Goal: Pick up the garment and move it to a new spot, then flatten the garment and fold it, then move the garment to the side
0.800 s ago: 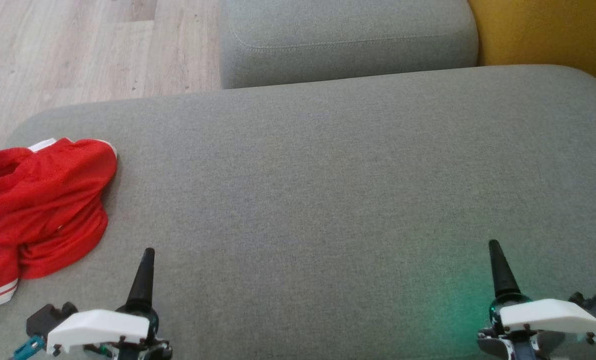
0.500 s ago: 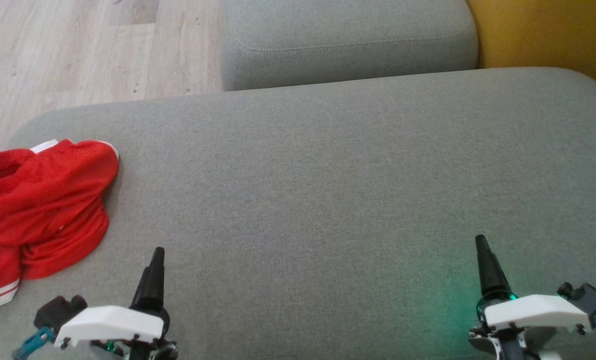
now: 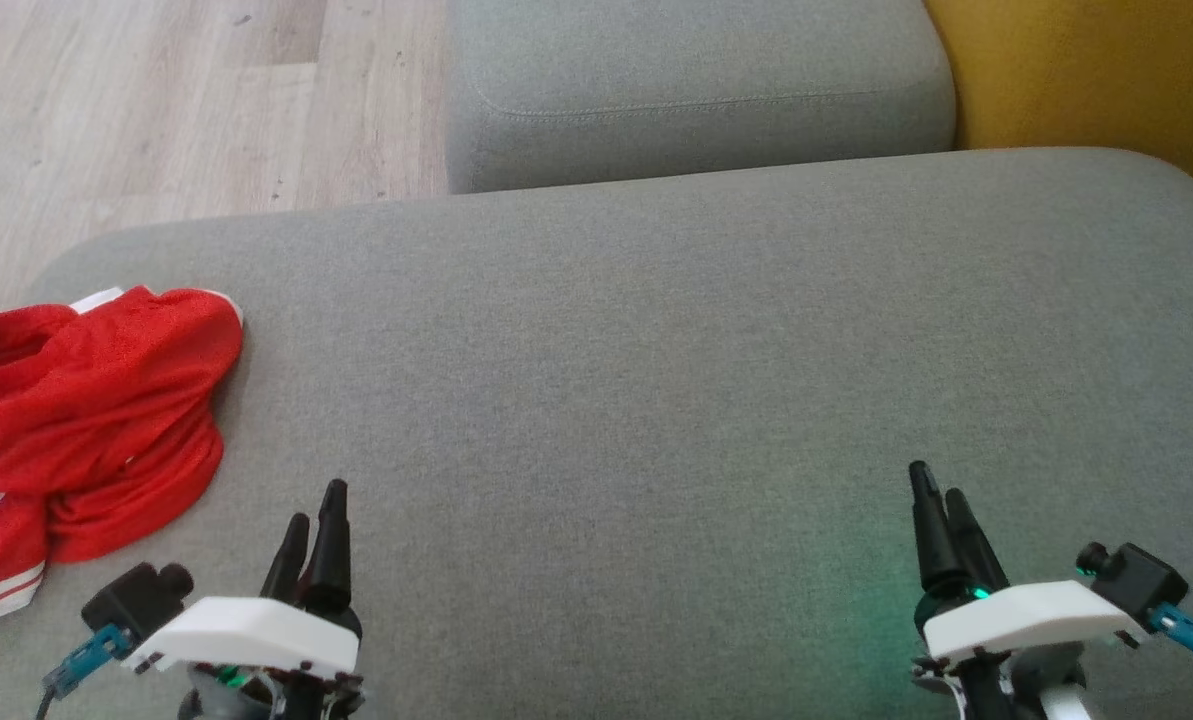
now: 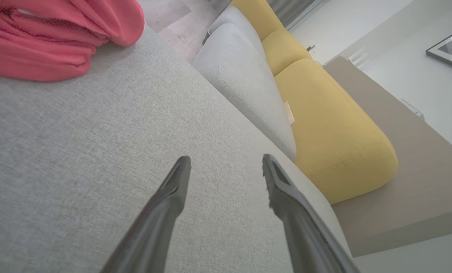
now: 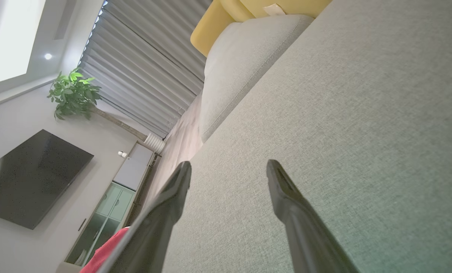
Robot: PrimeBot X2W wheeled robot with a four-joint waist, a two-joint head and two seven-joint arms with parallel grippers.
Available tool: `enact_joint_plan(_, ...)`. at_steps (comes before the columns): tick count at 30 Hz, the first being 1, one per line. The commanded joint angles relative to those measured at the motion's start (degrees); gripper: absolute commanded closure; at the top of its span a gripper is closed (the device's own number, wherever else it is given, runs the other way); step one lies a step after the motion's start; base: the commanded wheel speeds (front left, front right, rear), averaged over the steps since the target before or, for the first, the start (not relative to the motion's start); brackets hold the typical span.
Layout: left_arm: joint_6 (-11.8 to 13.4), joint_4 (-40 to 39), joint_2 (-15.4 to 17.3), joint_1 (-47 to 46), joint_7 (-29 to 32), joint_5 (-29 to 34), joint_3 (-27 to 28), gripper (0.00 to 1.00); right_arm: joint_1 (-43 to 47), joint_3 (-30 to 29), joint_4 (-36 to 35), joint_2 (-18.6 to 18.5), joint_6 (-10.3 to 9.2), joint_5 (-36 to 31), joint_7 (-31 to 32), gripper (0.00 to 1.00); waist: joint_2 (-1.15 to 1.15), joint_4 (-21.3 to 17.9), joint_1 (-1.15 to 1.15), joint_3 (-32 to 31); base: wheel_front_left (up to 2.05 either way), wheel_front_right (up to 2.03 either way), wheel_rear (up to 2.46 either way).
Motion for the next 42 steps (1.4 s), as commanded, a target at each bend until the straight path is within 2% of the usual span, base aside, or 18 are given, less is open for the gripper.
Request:
enact_joint_plan(1,0.41,-2.4,1.18,-2.35,-0.74,2.43,0.23,0.0,-3.13,1.29,-2.21,-0.82,-0.02,-2.16,-0.97,0.0,0.0,-0.03,0.0,-0.11,0.0,0.0,0.0)
enact_joint_plan(15,3.53,-5.15,2.66,-2.07,-3.09,12.28,-2.0,0.0,-3.66,3.73,-2.21,-0.89,-0.02,-11.36,-3.34,0.0,0.0,-0.05,0.0,-0.78,0.0,0.0,0.0)
enact_joint_plan(23,3.22,-6.39,2.87,-1.9,-4.43,17.14,-2.61,0.0,-4.28,5.3,-2.04,-1.16,-0.03,-15.92,-4.69,0.0,0.0,0.01,0.0,-1.16,0.0,0.0,0.0)
enact_joint_plan(34,3.05,-6.92,2.51,-1.19,-6.1,23.61,-2.86,0.0,-4.72,4.54,-1.53,-0.75,-0.03,-23.68,-6.38,0.0,0.0,-0.09,0.0,-1.66,0.0,0.0,0.0)
enact_joint_plan(42,1.9,-6.04,2.21,-1.22,-7.44,28.97,-2.79,0.0,-5.21,4.14,-0.62,-0.45,-0.03,-29.0,-7.73,0.0,0.0,0.21,0.0,-1.75,0.0,0.0,0.0)
